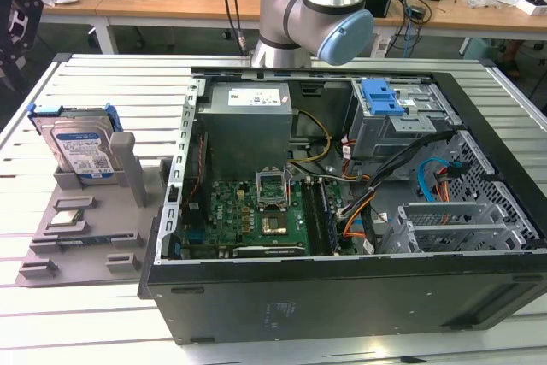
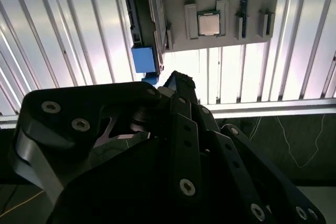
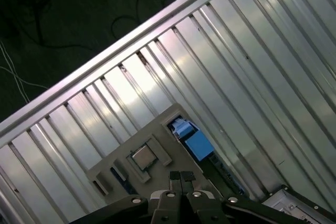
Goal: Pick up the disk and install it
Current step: 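Pick up the disk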
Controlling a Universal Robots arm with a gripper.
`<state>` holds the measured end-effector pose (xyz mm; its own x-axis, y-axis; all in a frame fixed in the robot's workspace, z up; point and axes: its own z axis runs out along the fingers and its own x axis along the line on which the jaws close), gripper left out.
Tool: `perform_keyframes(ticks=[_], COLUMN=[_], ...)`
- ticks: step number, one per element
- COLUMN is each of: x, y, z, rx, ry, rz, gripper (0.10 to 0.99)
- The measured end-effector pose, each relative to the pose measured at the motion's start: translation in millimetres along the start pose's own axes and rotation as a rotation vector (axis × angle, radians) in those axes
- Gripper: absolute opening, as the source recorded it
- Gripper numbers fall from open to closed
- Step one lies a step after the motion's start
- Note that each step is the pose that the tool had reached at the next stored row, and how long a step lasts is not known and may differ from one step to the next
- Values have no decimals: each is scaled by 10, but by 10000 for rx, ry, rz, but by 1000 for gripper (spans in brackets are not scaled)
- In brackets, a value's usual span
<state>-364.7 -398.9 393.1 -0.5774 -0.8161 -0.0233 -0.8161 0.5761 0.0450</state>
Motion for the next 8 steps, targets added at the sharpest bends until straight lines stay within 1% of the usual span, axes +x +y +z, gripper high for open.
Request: perform_keyframes(ticks=[1,5,8], x=[0,0,0], y=[0,0,0], z=[0,0,0], rx=[-5,-11,-20], ry=[9,21,38], rz=[-187,-479,-829], gripper=[106,106,106])
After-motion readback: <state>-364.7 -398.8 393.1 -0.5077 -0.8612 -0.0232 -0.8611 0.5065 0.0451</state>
